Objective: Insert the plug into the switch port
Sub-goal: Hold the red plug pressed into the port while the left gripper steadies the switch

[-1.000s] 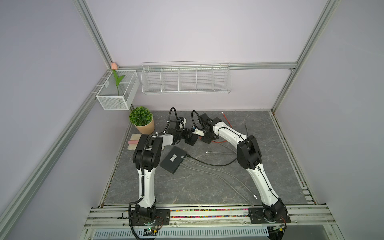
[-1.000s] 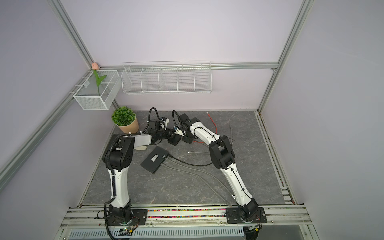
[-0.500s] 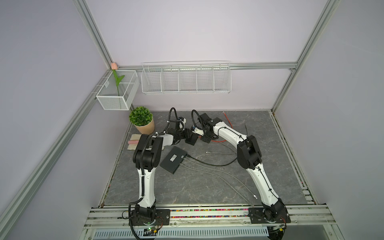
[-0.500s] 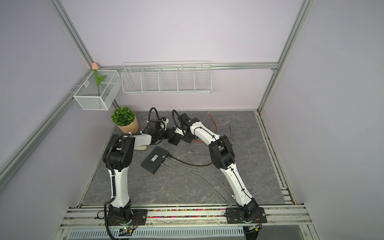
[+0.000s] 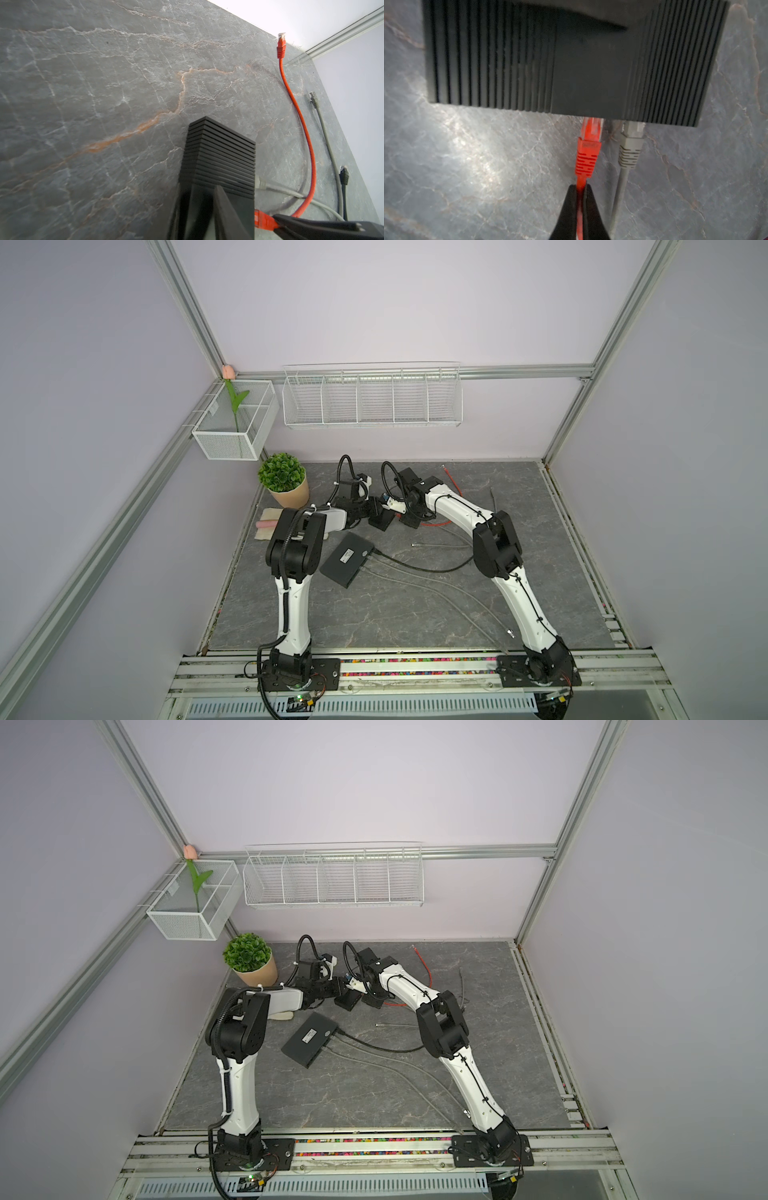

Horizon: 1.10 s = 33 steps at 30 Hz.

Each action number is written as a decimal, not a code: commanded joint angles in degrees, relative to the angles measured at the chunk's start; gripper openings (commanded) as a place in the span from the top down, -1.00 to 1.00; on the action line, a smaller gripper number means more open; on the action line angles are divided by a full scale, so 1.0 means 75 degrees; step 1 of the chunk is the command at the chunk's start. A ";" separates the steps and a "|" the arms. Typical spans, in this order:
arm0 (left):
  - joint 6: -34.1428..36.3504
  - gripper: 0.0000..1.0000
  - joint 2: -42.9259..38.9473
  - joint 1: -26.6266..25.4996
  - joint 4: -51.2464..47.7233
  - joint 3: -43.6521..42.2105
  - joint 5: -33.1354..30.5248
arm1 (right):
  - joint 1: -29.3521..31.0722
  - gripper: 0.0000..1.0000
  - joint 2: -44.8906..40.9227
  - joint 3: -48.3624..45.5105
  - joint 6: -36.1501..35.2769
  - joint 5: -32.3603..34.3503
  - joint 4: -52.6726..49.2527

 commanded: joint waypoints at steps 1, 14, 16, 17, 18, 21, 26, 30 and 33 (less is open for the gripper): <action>0.0062 0.44 0.0173 -0.0363 -0.0266 0.0054 0.0886 | 0.0308 0.86 0.0288 0.0361 -0.0159 -0.0636 0.1008; 0.0216 0.44 0.0241 -0.0586 -0.0397 -0.0034 0.0990 | 0.0179 0.86 0.0117 0.0320 0.0084 -0.1277 0.1425; 0.0249 0.44 0.0265 -0.0656 -0.0409 -0.0036 0.0995 | 0.0184 0.85 0.0108 0.0322 0.0092 -0.1360 0.1471; 0.0265 0.44 0.0282 -0.0693 -0.0421 -0.0035 0.0989 | 0.0183 0.86 0.0076 0.0309 0.0094 -0.1385 0.1507; 0.0269 0.44 0.0298 -0.0717 -0.0422 -0.0037 0.0994 | 0.0171 0.86 0.0053 0.0299 0.0095 -0.1400 0.1536; 0.0269 0.44 0.0375 -0.0755 -0.0421 -0.0045 0.1017 | 0.0165 0.85 -0.0040 0.0272 0.0090 -0.1491 0.1562; 0.0286 0.44 0.0413 -0.0779 -0.0433 -0.0046 0.1048 | 0.0127 0.86 -0.0270 -0.0012 0.0122 -0.1700 0.1885; 0.0297 0.44 0.0430 -0.0858 -0.0409 -0.0034 0.1077 | 0.0082 0.86 -0.0349 -0.0085 0.0163 -0.1886 0.2000; 0.0305 0.45 0.0477 -0.0953 -0.0421 -0.0033 0.1054 | 0.0060 0.85 -0.0476 -0.0270 0.0206 -0.1943 0.2221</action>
